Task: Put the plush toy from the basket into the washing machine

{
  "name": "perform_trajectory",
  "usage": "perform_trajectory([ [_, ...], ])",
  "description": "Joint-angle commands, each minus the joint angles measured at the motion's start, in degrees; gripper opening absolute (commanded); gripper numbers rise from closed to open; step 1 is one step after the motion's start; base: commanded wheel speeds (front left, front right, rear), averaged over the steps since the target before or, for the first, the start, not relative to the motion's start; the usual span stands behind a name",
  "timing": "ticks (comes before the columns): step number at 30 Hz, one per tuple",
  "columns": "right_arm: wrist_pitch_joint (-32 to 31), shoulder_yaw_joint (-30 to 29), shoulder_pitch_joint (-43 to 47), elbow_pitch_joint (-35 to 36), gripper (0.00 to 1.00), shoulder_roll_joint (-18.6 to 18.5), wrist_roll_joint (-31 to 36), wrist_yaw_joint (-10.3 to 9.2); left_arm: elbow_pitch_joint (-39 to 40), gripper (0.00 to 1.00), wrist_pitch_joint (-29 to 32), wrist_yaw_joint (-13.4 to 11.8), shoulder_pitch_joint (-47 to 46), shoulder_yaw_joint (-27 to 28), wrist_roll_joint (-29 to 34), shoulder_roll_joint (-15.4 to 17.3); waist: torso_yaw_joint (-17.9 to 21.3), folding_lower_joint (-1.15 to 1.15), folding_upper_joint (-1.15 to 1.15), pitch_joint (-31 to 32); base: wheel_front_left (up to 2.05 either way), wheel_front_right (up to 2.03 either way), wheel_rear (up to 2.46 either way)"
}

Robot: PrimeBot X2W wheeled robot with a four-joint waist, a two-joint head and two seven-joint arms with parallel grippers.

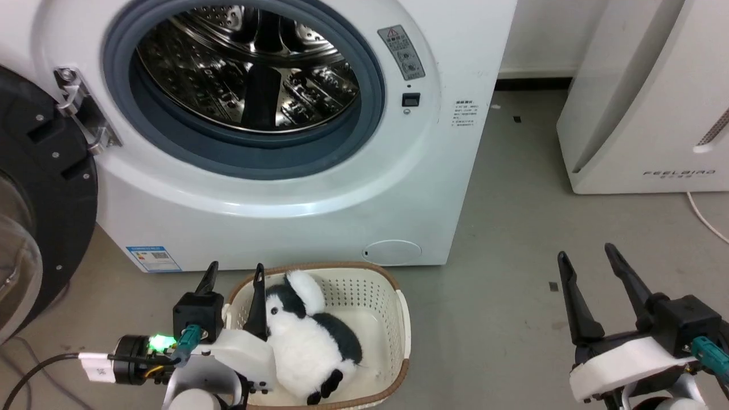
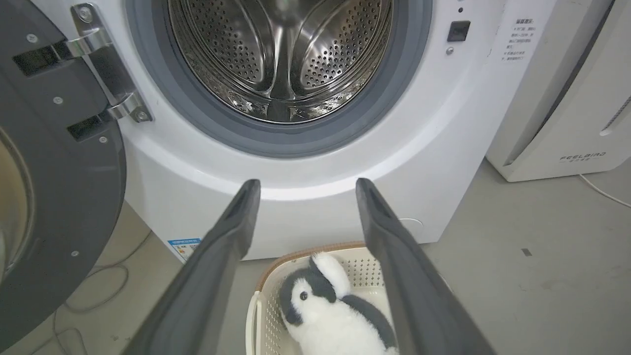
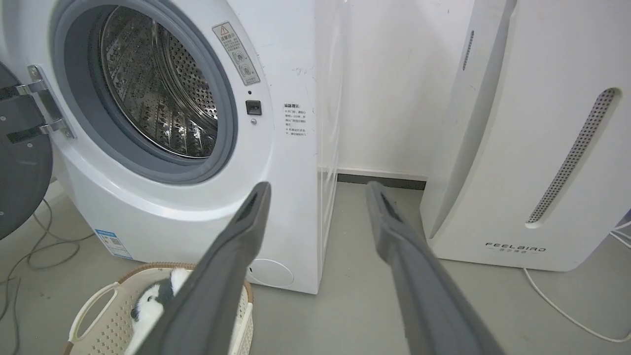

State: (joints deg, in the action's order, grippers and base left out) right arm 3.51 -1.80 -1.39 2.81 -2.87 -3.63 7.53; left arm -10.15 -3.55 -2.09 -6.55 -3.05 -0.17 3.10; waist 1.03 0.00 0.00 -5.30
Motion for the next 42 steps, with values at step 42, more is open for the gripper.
perform_trajectory([
  [42,5.39,-1.66,-12.37,6.99,1.0,0.0,-7.29,-0.03,-33.62,1.0,12.12,5.62,-26.94,-2.6,-6.02,4.47,6.18,0.0,0.0,-26.59,0.0,0.0,0.0],
])
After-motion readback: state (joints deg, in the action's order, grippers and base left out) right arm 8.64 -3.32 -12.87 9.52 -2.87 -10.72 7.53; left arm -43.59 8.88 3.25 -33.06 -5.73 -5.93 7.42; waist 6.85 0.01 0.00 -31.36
